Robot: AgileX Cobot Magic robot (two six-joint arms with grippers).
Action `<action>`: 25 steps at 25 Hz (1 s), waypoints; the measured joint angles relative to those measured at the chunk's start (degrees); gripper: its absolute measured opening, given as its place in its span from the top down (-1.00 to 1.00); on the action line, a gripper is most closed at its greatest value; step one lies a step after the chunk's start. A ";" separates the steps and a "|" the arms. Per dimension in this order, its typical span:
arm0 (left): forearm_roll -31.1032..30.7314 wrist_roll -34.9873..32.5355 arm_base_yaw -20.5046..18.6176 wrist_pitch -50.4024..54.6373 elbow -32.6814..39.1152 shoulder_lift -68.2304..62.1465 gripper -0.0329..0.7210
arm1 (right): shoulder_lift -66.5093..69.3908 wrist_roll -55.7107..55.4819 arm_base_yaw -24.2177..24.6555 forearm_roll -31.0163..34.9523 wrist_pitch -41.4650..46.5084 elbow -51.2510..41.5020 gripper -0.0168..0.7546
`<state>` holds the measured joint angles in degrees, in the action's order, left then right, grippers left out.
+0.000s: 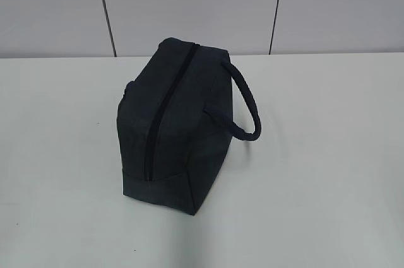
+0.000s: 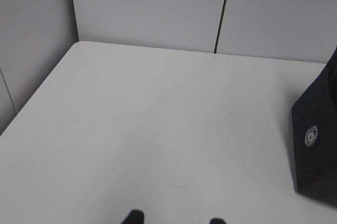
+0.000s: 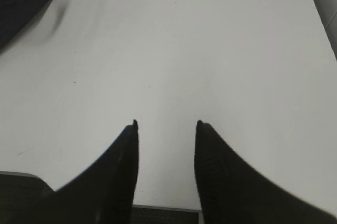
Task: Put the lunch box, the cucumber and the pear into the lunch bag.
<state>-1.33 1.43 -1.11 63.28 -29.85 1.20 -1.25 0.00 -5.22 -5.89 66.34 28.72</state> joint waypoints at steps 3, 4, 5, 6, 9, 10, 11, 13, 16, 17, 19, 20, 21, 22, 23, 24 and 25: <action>0.00 0.00 0.00 0.00 0.00 0.00 0.27 | 0.00 0.00 0.00 0.00 0.00 0.00 0.20; 0.00 0.00 0.00 0.00 0.00 0.00 0.27 | 0.00 0.00 0.00 0.00 0.00 0.00 0.20; 0.00 0.00 0.00 0.00 0.00 0.00 0.27 | 0.00 0.00 0.00 0.00 0.00 0.00 0.20; 0.00 0.00 0.00 0.00 0.00 0.00 0.27 | 0.00 0.00 0.00 0.00 0.00 0.00 0.20; 0.12 0.00 0.00 0.00 0.00 0.00 0.27 | 0.00 0.00 0.00 0.00 0.00 0.00 0.20; 0.32 0.00 0.00 0.00 0.00 0.00 0.27 | 0.00 0.00 0.00 0.00 0.00 0.00 0.20; 0.60 0.00 0.00 0.00 0.00 0.00 0.27 | 0.00 0.00 0.00 0.00 0.00 0.00 0.20; 1.33 -0.61 0.00 0.00 0.00 0.00 0.27 | 0.00 0.00 0.00 0.00 0.00 0.00 0.20; 3.51 -3.54 0.00 0.00 0.00 0.00 0.27 | 0.00 0.00 0.00 0.00 0.00 0.00 0.20; 4.23 -4.65 0.00 0.00 0.00 0.00 0.27 | 0.00 0.00 0.00 0.00 0.00 0.00 0.20; 5.37 -5.85 0.00 0.05 0.00 0.00 0.27 | 0.00 0.00 0.00 0.00 0.00 0.00 0.20; 5.59 -6.24 0.00 0.05 0.00 0.00 0.27 | 0.00 0.00 0.00 0.00 0.00 0.00 0.20; 5.65 -6.38 0.00 0.05 0.00 0.00 0.27 | 0.00 0.00 0.00 0.00 0.00 0.00 0.20; 5.71 -6.46 0.00 0.05 0.00 0.00 0.27 | 0.00 0.00 0.00 0.00 0.00 0.00 0.20; 5.76 -6.51 0.00 0.05 0.00 0.00 0.27 | 0.00 0.00 0.00 0.00 0.00 0.00 0.20; 5.76 -6.60 0.00 0.05 0.00 0.00 0.27 | 0.00 0.00 0.00 0.00 0.00 0.00 0.20; 5.82 -6.72 0.00 0.05 0.00 0.00 0.27 | 0.00 0.00 0.00 0.00 0.00 0.00 0.20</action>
<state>4.49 -5.28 -1.11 63.33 -29.85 1.20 -1.25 0.00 -5.22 -5.89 66.34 28.72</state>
